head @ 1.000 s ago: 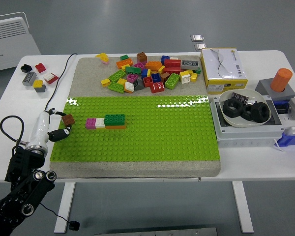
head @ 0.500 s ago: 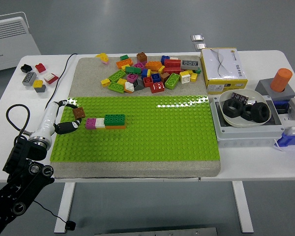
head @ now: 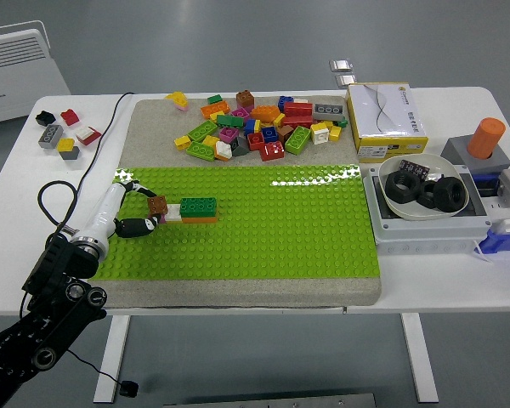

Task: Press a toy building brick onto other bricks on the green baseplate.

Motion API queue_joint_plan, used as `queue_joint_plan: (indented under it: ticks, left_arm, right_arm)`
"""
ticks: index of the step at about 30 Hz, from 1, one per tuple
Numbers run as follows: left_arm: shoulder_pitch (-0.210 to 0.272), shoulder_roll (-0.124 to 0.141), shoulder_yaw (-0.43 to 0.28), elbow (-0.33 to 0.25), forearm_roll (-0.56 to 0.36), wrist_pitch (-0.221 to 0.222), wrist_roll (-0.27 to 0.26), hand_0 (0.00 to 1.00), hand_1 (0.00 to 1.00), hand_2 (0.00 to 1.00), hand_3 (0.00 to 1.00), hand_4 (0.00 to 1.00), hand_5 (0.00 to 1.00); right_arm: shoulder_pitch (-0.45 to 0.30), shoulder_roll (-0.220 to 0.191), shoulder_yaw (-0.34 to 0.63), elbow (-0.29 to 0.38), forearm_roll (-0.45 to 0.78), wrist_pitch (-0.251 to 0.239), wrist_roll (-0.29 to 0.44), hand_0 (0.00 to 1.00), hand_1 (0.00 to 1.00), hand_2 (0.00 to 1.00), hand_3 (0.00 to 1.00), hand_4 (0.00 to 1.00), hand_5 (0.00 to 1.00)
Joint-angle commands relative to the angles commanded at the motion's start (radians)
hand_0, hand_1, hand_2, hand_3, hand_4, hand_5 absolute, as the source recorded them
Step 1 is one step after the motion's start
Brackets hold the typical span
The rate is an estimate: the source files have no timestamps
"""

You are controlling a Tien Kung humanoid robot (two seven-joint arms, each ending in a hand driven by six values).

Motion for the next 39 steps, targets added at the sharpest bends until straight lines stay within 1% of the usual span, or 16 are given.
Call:
queue_joint_plan:
  ticks: [7, 18, 25, 33, 39]
  left_arm:
    - [-0.008, -0.009, 0.006, 0.011, 0.0, 0.003, -0.003, 0.924, 0.943, 0.945, 0.45, 0.671, 0.002]
    - [-0.01, -0.015, 0.013, 0.007, -0.001, 0.0, -0.004, 0.932, 0.947, 0.949, 0.451, 0.671, 0.002]
    - [-0.005, -0.016, -0.004, 0.0, 0.0, 0.008, -0.013, 0.932, 0.947, 0.946, 0.452, 0.668, 0.002]
    - [0.006, -0.018, -0.032, -0.013, 0.002, 0.003, -0.013, 0.932, 0.946, 0.943, 0.451, 0.67, 0.002]
    - [0.009, -0.023, -0.025, -0.016, -0.015, -0.006, -0.017, 0.932, 0.946, 0.944, 0.45, 0.67, 0.002]
  right_arm:
    - [0.002, 0.001, 0.003, 0.0, -0.002, 0.0, 0.0, 0.515, 0.694, 0.707, 0.757, 0.791, 0.828]
    - [0.004, 0.0, 0.004, 0.0, -0.004, 0.0, 0.0, 0.515, 0.695, 0.707, 0.757, 0.792, 0.828]
    - [0.003, -0.001, 0.004, 0.0, -0.004, 0.001, 0.0, 0.515, 0.695, 0.706, 0.757, 0.792, 0.827]
    - [0.002, -0.002, 0.006, 0.0, -0.008, 0.001, 0.001, 0.515, 0.694, 0.705, 0.757, 0.793, 0.828]
    - [0.003, -0.002, 0.008, 0.0, -0.013, 0.001, 0.001, 0.515, 0.694, 0.706, 0.757, 0.793, 0.827]
